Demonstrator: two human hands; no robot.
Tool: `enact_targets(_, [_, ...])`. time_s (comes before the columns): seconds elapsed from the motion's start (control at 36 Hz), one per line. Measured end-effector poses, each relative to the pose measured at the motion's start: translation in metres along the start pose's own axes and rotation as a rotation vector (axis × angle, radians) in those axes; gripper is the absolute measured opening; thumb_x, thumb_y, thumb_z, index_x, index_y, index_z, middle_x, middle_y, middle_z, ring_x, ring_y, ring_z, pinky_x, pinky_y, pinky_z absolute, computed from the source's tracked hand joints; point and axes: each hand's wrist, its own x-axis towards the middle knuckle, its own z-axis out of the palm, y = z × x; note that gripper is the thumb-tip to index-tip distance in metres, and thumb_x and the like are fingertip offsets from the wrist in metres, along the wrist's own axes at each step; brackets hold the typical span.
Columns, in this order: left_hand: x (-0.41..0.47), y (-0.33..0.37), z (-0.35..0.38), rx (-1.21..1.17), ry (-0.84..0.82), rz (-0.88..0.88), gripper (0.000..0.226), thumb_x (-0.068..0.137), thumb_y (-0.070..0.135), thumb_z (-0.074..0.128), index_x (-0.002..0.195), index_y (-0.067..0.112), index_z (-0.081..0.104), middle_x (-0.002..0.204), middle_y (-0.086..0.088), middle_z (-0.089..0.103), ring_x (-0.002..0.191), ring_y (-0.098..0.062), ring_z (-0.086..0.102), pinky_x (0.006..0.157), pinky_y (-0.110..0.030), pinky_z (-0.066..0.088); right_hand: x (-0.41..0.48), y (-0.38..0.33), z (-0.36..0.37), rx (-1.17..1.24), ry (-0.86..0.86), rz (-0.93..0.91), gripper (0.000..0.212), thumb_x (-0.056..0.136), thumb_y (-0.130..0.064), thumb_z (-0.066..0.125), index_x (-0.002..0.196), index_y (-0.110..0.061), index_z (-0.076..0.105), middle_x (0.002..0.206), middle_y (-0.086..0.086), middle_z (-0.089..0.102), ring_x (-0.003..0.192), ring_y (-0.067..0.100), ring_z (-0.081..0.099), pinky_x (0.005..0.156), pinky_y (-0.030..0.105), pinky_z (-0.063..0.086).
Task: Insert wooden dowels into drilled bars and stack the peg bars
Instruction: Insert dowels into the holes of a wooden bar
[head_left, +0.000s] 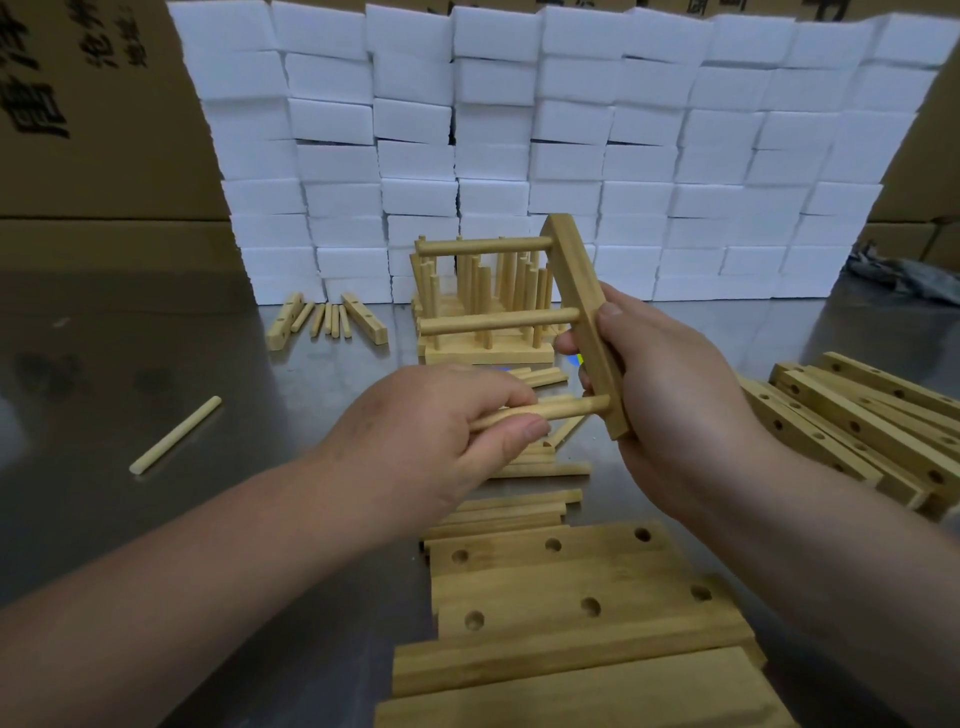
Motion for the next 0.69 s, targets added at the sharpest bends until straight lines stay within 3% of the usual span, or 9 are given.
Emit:
enact_targets(0.08, [-0.001, 0.000, 0.001, -0.003, -0.007, -0.009, 0.028, 0.078, 0.050, 0.045, 0.092, 0.033, 0.063, 0.079, 0.012, 0.059, 0.076, -0.004, 0.052, 0.063, -0.023, 0.043, -0.002, -0.001, 0.001, 0.013, -0.010, 0.002, 0.031, 0.098, -0.026, 0.041, 0.123, -0.031, 0.059, 0.068, -0.010, 0.064, 0.061, 0.010, 0.045, 0.062, 0.026, 0.037])
enact_targets(0.19, [-0.002, 0.002, 0.002, -0.028, -0.004, -0.022, 0.032, 0.080, 0.048, 0.044, 0.086, 0.027, 0.068, 0.073, 0.006, 0.062, 0.074, -0.007, 0.053, 0.066, -0.036, 0.046, -0.004, 0.000, 0.002, 0.020, -0.016, -0.009, 0.028, 0.098, -0.025, 0.039, 0.106, -0.037, 0.063, 0.070, -0.009, 0.063, 0.062, 0.011, 0.044, 0.060, 0.025, 0.034])
enact_targets(0.28, [-0.003, 0.004, 0.003, -0.019, 0.005, -0.032, 0.035, 0.080, 0.047, 0.043, 0.087, 0.023, 0.068, 0.077, 0.002, 0.065, 0.076, -0.009, 0.055, 0.068, -0.039, 0.047, -0.004, 0.001, 0.003, 0.017, -0.020, -0.007, 0.032, 0.099, -0.024, 0.038, 0.124, -0.032, 0.057, 0.069, -0.010, 0.061, 0.063, 0.012, 0.044, 0.062, 0.026, 0.034])
enact_targets(0.39, [-0.003, 0.008, 0.004, -0.062, -0.013, -0.073, 0.026, 0.080, 0.048, 0.042, 0.101, 0.036, 0.052, 0.081, 0.003, 0.067, 0.078, -0.009, 0.058, 0.071, -0.043, 0.050, -0.004, 0.003, 0.003, 0.012, -0.027, -0.019, 0.035, 0.099, -0.023, 0.037, 0.130, -0.027, 0.054, 0.067, -0.010, 0.059, 0.060, 0.012, 0.042, 0.062, 0.026, 0.034])
enact_targets(0.56, [-0.003, 0.011, 0.002, -0.107, -0.038, -0.137, 0.023, 0.082, 0.053, 0.040, 0.097, 0.044, 0.055, 0.077, 0.005, 0.064, 0.073, -0.008, 0.058, 0.069, -0.043, 0.050, -0.004, 0.004, 0.004, 0.022, -0.005, -0.029, 0.035, 0.099, -0.024, 0.039, 0.128, -0.029, 0.055, 0.066, -0.011, 0.060, 0.060, 0.012, 0.043, 0.062, 0.026, 0.034])
enact_targets(0.64, [-0.004, 0.014, 0.001, -0.166, -0.062, -0.213, 0.026, 0.084, 0.053, 0.042, 0.080, 0.039, 0.064, 0.078, 0.003, 0.066, 0.074, -0.007, 0.059, 0.073, -0.042, 0.051, -0.005, 0.005, 0.004, 0.026, -0.005, -0.019, 0.035, 0.098, -0.024, 0.039, 0.130, -0.027, 0.054, 0.066, -0.011, 0.059, 0.057, 0.009, 0.043, 0.061, 0.025, 0.034])
enact_targets(0.69, [-0.004, 0.016, 0.001, -0.192, -0.081, -0.243, 0.024, 0.081, 0.050, 0.045, 0.070, 0.039, 0.063, 0.076, 0.003, 0.065, 0.071, -0.006, 0.058, 0.071, -0.033, 0.051, -0.006, 0.006, 0.004, 0.015, -0.004, -0.033, 0.034, 0.098, -0.024, 0.039, 0.129, -0.028, 0.055, 0.066, -0.012, 0.058, 0.054, 0.007, 0.043, 0.059, 0.023, 0.036])
